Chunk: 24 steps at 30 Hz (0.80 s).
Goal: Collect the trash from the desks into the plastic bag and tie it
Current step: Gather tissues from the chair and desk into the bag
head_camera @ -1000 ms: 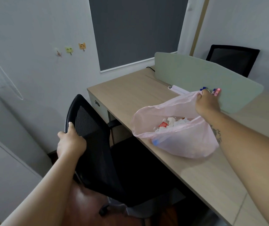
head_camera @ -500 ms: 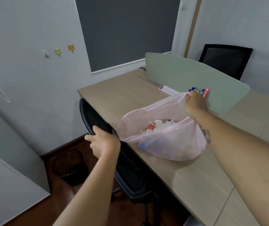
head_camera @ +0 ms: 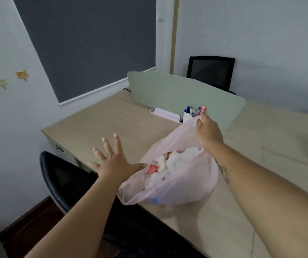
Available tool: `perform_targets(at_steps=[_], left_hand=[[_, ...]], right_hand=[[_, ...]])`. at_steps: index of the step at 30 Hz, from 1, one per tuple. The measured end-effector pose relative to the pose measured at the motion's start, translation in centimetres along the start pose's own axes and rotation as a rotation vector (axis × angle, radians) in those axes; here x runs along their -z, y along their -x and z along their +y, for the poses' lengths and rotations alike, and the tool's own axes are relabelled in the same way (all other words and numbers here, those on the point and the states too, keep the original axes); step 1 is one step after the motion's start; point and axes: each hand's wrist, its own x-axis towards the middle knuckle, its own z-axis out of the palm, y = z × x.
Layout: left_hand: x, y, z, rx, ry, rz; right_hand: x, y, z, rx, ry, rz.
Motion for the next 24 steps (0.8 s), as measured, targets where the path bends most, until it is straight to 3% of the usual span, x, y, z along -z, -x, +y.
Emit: perform_targets(at_steps=[4,7,10,15,18,20,22,24], left_hand=[[-4.2,-3.9,1.4,-0.247,-0.054,-0.22],[-5.8,-6.9,2.4,-0.363,-0.002,-0.146],[-5.5,-9.7,3.2,-0.371,0.148,-0.078],[-3.1,-12.8,4.4,-0.374,0.678,0.075],[-2.5,-12.9,5.6,-0.345,0.864,-0.146],[-2.4,-12.7,6.8,-0.165,1.105,-0.298],[-1.9,-12.3,7.9,-0.003,1.29,-0.237],[-1.4,-11.9,8.5,-0.152,1.148,-0.097]], right_hand=[[0.0,-0.3,1.2,-0.122,0.046,0.055],[0.0,-0.2,1.6,-0.176,0.116,0.096],[0.0,0.3,2.5,-0.198,0.242,0.128],[0.3,1.1,3.8,-0.223,0.392,0.231],[0.1,1.2,3.6,-0.219,0.425,0.24],[0.2,1.1,3.3,-0.212,0.431,0.232],[0.3,1.0,3.1,-0.199,0.45,0.21],[0.5,1.0,3.1,-0.184,0.462,0.189]])
